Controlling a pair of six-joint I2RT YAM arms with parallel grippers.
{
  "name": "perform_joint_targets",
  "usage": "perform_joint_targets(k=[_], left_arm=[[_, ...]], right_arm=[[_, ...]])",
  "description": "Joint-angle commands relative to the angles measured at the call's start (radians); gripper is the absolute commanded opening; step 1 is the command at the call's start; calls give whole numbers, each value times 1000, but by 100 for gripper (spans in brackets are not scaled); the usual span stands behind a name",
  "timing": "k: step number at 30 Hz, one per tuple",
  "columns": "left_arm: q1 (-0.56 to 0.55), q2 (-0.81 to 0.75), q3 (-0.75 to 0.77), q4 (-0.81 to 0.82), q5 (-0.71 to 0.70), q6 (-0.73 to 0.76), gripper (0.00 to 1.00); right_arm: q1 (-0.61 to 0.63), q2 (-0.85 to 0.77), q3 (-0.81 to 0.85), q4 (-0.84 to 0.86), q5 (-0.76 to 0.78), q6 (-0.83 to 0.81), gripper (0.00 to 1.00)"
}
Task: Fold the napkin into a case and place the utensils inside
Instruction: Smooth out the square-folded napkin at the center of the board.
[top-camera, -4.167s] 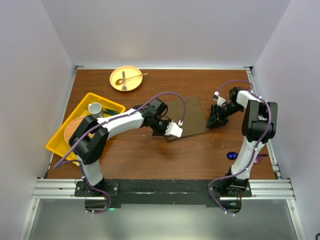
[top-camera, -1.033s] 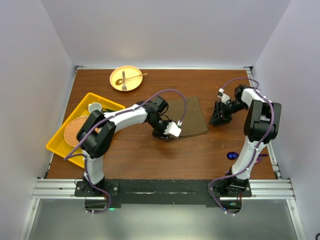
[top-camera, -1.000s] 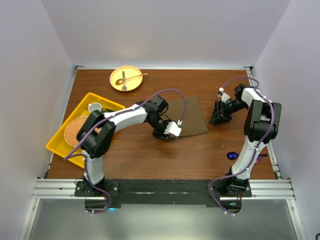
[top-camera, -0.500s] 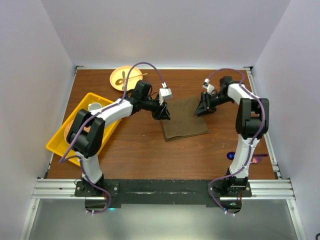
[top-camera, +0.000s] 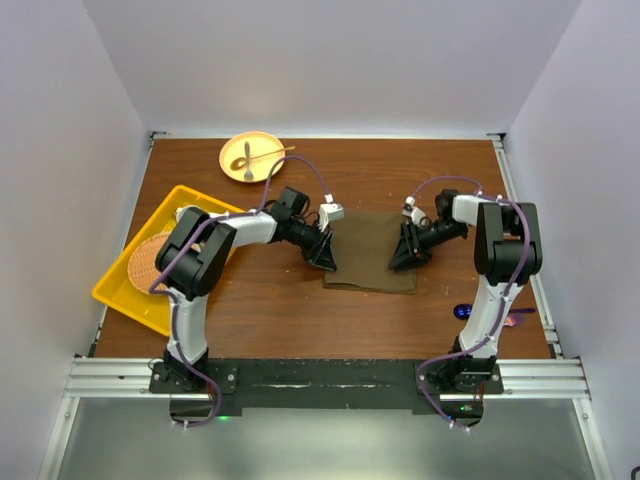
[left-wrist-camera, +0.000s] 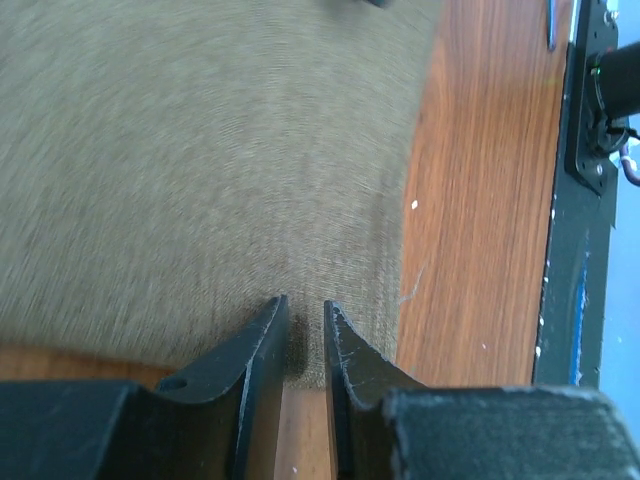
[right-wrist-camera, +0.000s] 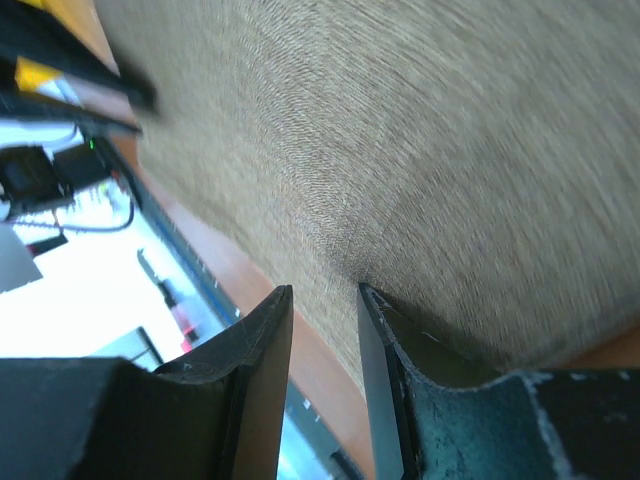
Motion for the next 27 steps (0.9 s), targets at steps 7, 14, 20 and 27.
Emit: perform_joint_targets(k=[7, 14, 20, 27], left_arm=[[18, -240, 143, 34, -25, 54, 73], [20, -274, 353, 187, -285, 48, 100], [32, -227, 318, 444, -415, -258, 100], [29, -8, 218, 752, -171, -976, 100]], right_arm=[[3, -222, 199, -105, -100, -41, 48], [3, -386, 373, 364, -45, 143, 98], [-1, -417, 150, 1005, 27, 720, 98], [66, -265, 31, 980, -87, 987, 98]])
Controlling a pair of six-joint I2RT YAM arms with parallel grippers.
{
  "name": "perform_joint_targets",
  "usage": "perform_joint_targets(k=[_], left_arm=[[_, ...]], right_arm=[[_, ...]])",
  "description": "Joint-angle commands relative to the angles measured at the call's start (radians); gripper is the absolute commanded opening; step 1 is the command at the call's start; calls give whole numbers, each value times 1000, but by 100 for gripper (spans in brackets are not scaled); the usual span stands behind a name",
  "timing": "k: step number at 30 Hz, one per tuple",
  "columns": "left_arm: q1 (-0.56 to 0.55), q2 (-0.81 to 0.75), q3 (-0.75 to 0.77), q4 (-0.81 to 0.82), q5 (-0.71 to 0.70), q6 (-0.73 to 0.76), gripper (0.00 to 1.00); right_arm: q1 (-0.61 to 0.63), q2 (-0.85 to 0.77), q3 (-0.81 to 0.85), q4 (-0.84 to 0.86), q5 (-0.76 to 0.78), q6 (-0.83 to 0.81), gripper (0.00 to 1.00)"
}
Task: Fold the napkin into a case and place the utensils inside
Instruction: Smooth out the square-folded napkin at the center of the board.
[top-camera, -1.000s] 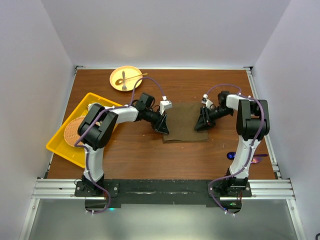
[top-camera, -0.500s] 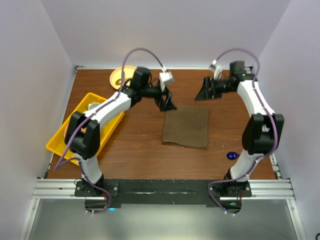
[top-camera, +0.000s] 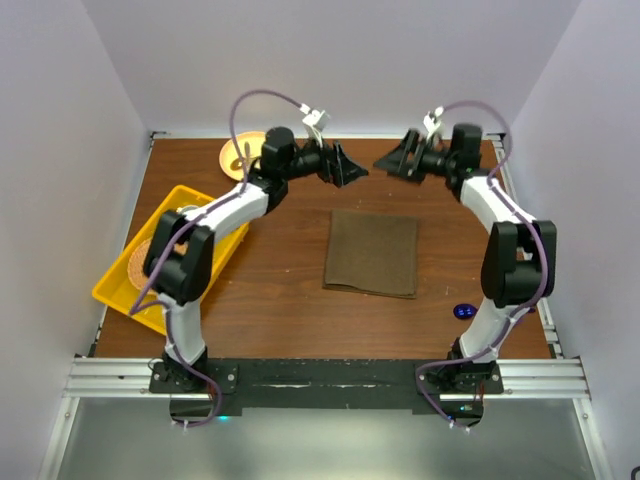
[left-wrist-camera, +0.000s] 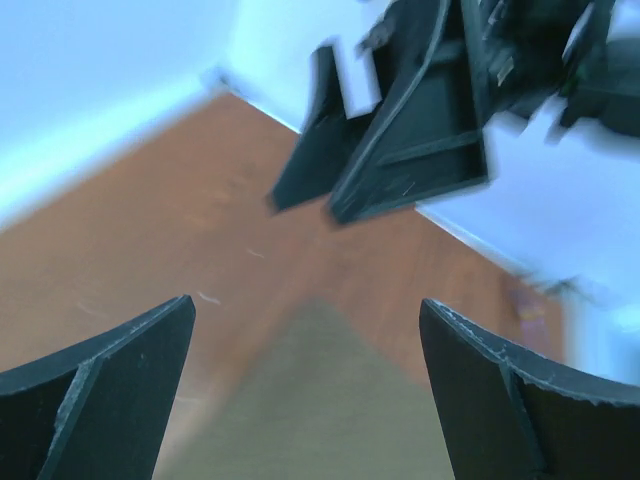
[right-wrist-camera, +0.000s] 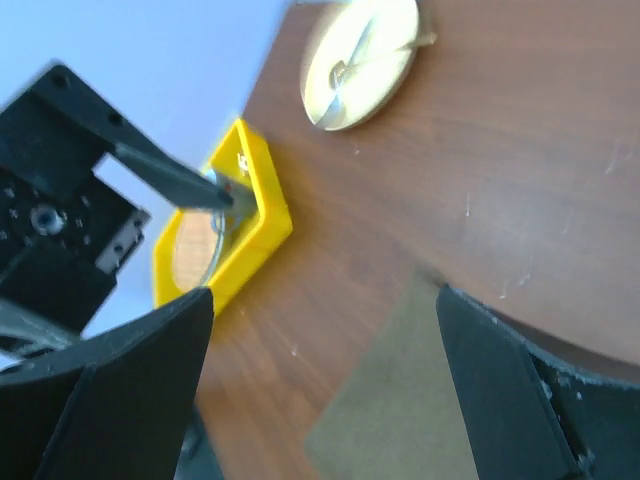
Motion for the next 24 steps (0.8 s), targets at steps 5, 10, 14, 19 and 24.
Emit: perform_joint_targets(k=[5, 10, 14, 19, 24], left_arm=[[-22, 255, -104, 392, 167, -708, 100], [-21, 387, -41, 403, 167, -746, 100], [-7, 449, -36, 368, 149, -727, 100], [36, 499, -74, 328, 124, -715, 100], [67, 484, -125, 309, 143, -695, 100]], right_arm=[[53, 70, -252, 186, -30, 314, 98], [50, 168, -235, 199, -27, 308, 98], [38, 243, -204, 168, -28, 267, 98], [-6, 332, -210, 59, -10, 130, 98], [-73, 406, -180, -61, 1, 3, 98]])
